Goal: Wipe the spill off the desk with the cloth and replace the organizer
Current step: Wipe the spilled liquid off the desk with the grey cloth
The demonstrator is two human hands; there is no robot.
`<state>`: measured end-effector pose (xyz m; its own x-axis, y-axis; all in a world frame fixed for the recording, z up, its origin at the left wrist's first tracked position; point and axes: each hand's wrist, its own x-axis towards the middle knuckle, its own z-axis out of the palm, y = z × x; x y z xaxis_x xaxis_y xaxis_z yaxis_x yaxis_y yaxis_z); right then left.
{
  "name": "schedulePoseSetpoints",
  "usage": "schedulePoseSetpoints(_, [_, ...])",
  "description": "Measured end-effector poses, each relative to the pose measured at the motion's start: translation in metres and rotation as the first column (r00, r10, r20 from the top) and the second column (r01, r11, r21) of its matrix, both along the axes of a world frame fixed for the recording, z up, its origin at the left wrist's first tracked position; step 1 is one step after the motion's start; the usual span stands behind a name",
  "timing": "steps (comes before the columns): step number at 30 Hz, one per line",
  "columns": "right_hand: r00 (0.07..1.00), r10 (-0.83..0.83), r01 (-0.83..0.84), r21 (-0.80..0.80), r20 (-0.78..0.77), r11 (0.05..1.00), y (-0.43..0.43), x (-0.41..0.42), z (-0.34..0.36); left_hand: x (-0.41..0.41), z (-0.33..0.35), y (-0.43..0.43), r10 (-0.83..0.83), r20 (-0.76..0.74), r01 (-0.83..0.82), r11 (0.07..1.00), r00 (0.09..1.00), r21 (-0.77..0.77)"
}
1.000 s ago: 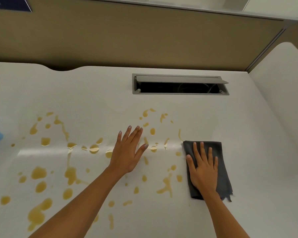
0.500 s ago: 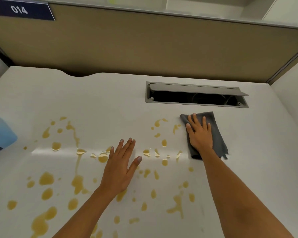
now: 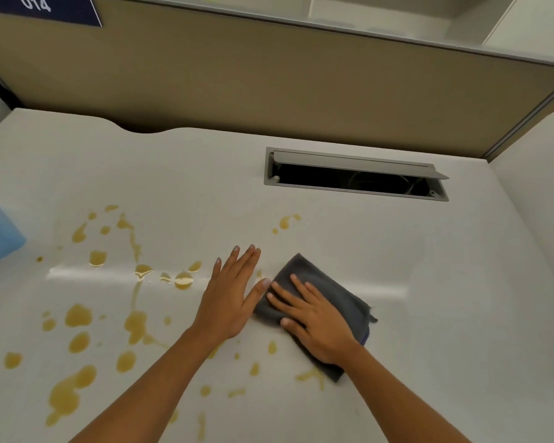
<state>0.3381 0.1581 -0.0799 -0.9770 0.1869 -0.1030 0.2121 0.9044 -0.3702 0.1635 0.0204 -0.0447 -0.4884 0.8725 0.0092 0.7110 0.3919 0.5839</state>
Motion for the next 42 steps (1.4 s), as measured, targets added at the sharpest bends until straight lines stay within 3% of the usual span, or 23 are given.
schedulePoseSetpoints(6, [0.996, 0.084, -0.083, -0.025, 0.022, 0.996, 0.042, 0.032, 0.005, -0.006, -0.001, -0.016, -0.004, 0.019, 0.004, 1.000, 1.000, -0.029])
schedulePoseSetpoints(13, [0.952, -0.300, 0.301, 0.008, -0.053, 0.954, 0.139, -0.045, 0.007, -0.018, 0.004, -0.038, 0.043, 0.012, -0.043, 0.999, 0.999, -0.009])
schedulePoseSetpoints(17, [0.914, -0.401, 0.405, 0.069, -0.056, 0.912, 0.149, -0.116, 0.001, -0.025, 0.001, -0.047, 0.062, 0.002, -0.062, 0.997, 0.998, -0.049])
schedulePoseSetpoints(20, [0.936, -0.349, 0.351, 0.083, -0.041, 0.933, 0.134, -0.151, 0.000, -0.030, 0.002, -0.052, 0.079, -0.002, -0.079, 0.996, 0.997, -0.039])
schedulePoseSetpoints(25, [0.997, -0.062, 0.062, 0.012, -0.036, 0.998, 0.071, -0.155, 0.003, -0.032, 0.005, -0.055, 0.099, 0.001, -0.099, 0.995, 0.995, -0.021])
schedulePoseSetpoints(30, [0.987, 0.158, -0.158, -0.008, -0.030, 0.987, 0.008, -0.095, -0.002, -0.024, 0.007, -0.059, 0.135, 0.064, -0.136, 0.990, 0.989, 0.023])
schedulePoseSetpoints(34, [0.967, 0.253, -0.252, -0.018, 0.015, 0.967, 0.005, -0.032, -0.004, -0.020, 0.009, -0.066, 0.129, 0.073, -0.130, 0.992, 0.989, -0.001])
schedulePoseSetpoints(38, [0.981, 0.194, -0.194, -0.023, -0.004, 0.981, 0.048, 0.007, 0.005, -0.021, 0.008, -0.085, 0.063, 0.031, -0.063, 0.998, 0.998, -0.018])
schedulePoseSetpoints(42, [0.994, -0.102, 0.101, -0.034, -0.048, 0.994, 0.089, -0.002, 0.010, -0.028, 0.006, -0.101, 0.032, -0.004, -0.032, 0.997, 0.999, -0.069])
